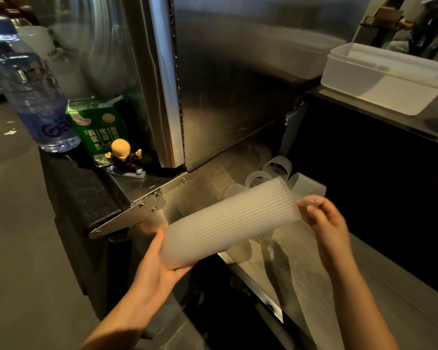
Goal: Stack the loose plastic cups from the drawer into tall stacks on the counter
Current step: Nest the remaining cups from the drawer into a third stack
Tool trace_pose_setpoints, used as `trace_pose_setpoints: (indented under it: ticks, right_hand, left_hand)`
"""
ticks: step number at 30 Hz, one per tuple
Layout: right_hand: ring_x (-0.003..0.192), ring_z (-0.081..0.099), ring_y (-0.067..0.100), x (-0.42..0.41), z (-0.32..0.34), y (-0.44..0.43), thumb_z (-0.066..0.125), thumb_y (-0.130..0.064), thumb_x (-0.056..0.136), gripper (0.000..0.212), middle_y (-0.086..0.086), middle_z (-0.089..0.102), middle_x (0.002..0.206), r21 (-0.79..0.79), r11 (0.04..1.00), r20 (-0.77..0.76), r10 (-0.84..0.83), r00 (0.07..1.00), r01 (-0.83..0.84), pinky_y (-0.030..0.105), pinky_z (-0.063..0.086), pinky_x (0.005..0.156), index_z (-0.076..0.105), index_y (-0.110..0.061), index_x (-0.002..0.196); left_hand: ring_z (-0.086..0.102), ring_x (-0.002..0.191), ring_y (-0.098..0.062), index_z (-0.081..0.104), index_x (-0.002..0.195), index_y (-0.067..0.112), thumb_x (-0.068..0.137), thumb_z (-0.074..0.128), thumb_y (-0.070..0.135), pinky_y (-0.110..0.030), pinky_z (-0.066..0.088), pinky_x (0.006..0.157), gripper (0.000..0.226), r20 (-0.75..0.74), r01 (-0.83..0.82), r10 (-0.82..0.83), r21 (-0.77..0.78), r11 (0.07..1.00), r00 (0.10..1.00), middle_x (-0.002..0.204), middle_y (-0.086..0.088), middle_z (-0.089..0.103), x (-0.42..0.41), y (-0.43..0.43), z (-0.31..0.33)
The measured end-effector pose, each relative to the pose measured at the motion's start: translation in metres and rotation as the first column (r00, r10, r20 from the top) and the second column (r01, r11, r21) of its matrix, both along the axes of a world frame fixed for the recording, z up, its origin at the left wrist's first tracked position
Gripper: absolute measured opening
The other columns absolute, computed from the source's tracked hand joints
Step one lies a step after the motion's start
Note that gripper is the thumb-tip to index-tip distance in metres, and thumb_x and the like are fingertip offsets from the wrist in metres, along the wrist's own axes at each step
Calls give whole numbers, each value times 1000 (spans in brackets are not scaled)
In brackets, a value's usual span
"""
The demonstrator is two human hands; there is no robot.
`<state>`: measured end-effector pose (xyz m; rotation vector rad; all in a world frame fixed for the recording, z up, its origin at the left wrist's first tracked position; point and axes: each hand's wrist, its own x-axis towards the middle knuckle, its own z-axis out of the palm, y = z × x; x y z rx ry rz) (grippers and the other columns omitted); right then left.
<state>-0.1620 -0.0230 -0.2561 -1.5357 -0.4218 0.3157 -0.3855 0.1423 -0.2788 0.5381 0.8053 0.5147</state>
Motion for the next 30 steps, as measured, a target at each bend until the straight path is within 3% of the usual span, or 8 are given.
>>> trace_pose_setpoints:
  ticks: [5, 11, 14, 18, 20, 22, 27, 30]
  right_hand:
    - [80, 61, 7, 3, 23, -8, 37, -1, 83, 33, -8, 67, 75, 185, 983, 158, -17, 987, -12, 16, 48, 77, 61, -22, 78]
    - [77, 57, -5, -9, 10, -13, 34, -16, 77, 24, -19, 64, 78, 0, 999, 237, 51, 970, -53, 7, 44, 72, 57, -19, 81]
    - [75, 54, -9, -12, 4, -15, 32, -16, 76, 26, -23, 63, 76, -33, 996, 225, 89, 970, -84, 3, 41, 68, 58, -21, 78]
    - [79, 54, -11, -18, 0, -13, 31, -17, 79, 44, -26, 62, 79, -92, 979, 230, 197, 953, -180, 1, 39, 70, 65, -45, 75]
    - [79, 54, -15, -23, 1, -12, 30, -19, 81, 40, -28, 63, 78, -57, 981, 218, 192, 957, -184, 0, 38, 70, 65, -37, 74]
    - [79, 54, -17, -27, 5, -11, 30, -23, 83, 28, -17, 64, 77, -37, 985, 215, 171, 962, -167, -1, 38, 70, 58, -27, 81]
    - [80, 53, -17, -24, 8, -14, 35, -51, 85, 28, -13, 58, 82, -79, 994, 316, 100, 943, -79, 0, 39, 71, 52, -28, 84]
    - [83, 51, -20, -20, 10, -15, 29, -29, 88, 22, -16, 56, 87, -48, 999, 300, 33, 953, -19, -2, 37, 73, 52, -29, 87]
  left_hand:
    - [59, 101, -30, 58, 107, 30, 96, 40, 37, -37, 59, 61, 23, -7, -20, 20, 7, 1000, 1000, 115, -10, 57, 0, 0, -4]
    - [60, 97, -26, 59, 104, 29, 97, 38, 36, -40, 52, 68, 23, -20, -54, 54, 25, 998, 998, 111, -7, 59, 3, -3, -7]
    - [58, 98, -24, 55, 120, 25, 97, 39, 35, -40, 51, 66, 30, -37, -61, 62, 24, 998, 997, 117, -7, 57, 6, -6, -11]
    - [59, 94, -22, 47, 131, 24, 96, 40, 35, -33, 56, 54, 38, -20, -47, 47, 21, 999, 999, 114, -6, 58, 12, -11, -15]
    - [59, 96, -24, 46, 132, 24, 97, 40, 36, -36, 56, 60, 38, -11, -29, 30, 26, 999, 1000, 114, -7, 57, 15, -12, -15]
    - [59, 98, -25, 44, 133, 24, 96, 40, 37, -39, 54, 65, 39, -7, -10, 10, 27, 1000, 1000, 115, -8, 56, 18, -11, -15]
    - [57, 104, -29, 45, 132, 22, 95, 43, 38, -41, 54, 69, 41, -5, 32, -32, -2, 999, 999, 125, -14, 53, 27, -12, -16]
    - [55, 108, -31, 44, 133, 23, 93, 43, 39, -42, 52, 73, 43, 4, 74, -74, -4, 997, 997, 126, -15, 51, 31, -13, -18]
